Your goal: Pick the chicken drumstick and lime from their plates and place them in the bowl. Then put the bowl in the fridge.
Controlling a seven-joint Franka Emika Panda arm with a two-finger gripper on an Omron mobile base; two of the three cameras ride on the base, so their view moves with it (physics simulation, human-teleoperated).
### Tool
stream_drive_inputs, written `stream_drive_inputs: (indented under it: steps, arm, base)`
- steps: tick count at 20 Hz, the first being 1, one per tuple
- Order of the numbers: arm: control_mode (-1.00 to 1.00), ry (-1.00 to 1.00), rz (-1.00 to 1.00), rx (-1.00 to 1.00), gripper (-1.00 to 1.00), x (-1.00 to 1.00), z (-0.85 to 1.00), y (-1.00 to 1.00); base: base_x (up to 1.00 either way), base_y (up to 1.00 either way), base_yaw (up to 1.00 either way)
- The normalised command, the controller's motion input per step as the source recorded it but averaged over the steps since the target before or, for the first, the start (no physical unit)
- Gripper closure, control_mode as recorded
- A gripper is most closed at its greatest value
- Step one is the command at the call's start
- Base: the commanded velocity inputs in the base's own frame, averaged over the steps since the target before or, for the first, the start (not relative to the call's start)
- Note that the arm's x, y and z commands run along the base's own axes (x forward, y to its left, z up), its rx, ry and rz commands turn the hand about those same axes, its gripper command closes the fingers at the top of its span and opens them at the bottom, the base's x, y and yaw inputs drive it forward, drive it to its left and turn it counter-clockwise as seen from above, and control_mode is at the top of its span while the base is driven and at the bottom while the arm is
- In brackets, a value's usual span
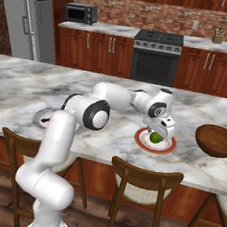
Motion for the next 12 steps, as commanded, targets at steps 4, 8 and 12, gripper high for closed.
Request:
stream_drive_inputs:
  steps: [4,8,12]
  arm:
    - [-1.00,0.00,0.02,0.01,-1.00,0.33,-0.23,-0.14]
    - [-1.00,0.00,0.01,0.01,-1.00,0.04,-0.12,-0.06]
    - [-1.00,0.00,0.00,0.00,-1.00,-0.02,-0.05,0.00]
  base:
    - [0.00,0.00,0.00]
    - [0.00,0.00,0.00]
    - [0.00,0.00,0.00]
